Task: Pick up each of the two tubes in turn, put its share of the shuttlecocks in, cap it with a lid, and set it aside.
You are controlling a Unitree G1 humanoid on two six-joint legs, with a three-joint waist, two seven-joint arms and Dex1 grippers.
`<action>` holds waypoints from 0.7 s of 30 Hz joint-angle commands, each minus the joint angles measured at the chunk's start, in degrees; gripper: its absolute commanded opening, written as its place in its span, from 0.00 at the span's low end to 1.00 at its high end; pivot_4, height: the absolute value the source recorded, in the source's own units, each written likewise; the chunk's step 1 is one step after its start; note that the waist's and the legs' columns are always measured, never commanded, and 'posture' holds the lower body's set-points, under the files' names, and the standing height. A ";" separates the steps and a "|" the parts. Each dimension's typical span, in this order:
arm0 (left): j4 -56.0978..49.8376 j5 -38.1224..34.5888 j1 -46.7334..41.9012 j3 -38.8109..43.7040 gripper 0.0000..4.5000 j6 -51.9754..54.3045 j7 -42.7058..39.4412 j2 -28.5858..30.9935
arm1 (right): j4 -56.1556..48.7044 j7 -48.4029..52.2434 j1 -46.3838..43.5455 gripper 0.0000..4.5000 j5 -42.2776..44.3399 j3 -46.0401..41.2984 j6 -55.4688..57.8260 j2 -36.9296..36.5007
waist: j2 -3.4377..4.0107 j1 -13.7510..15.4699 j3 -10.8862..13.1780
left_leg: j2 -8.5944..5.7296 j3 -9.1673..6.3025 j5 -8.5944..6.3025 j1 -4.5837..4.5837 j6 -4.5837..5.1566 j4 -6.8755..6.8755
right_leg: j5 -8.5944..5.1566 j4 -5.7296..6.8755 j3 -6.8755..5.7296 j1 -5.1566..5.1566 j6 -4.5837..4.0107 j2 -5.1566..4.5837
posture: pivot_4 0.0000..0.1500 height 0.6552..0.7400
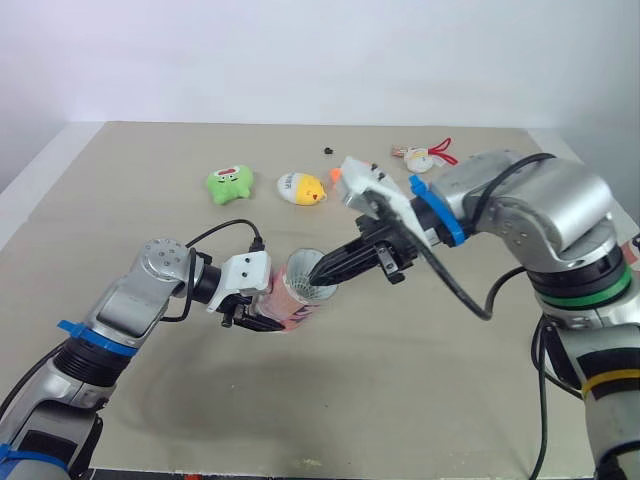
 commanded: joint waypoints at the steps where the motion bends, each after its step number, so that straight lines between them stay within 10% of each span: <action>1: -0.07 0.48 0.64 -1.79 0.54 0.42 0.41 -0.26 | 2.98 1.36 -2.96 0.01 -5.71 7.38 -4.27 2.53 | 0.01 -0.05 0.00 | 0.00 -0.01 0.00 0.00 0.00 0.00 | 0.00 0.01 -0.01 -0.01 0.00 0.00 | 1.00 1.00; 21: -0.99 0.15 1.42 -1.27 0.54 1.53 1.82 -0.56 | 12.84 7.75 -8.78 0.01 -11.36 7.84 -7.01 6.82 | 0.01 -0.18 -0.01 | -0.08 -0.44 0.22 0.01 -0.21 0.00 | 0.01 0.20 -0.35 0.06 -0.14 0.01 | 1.00 1.00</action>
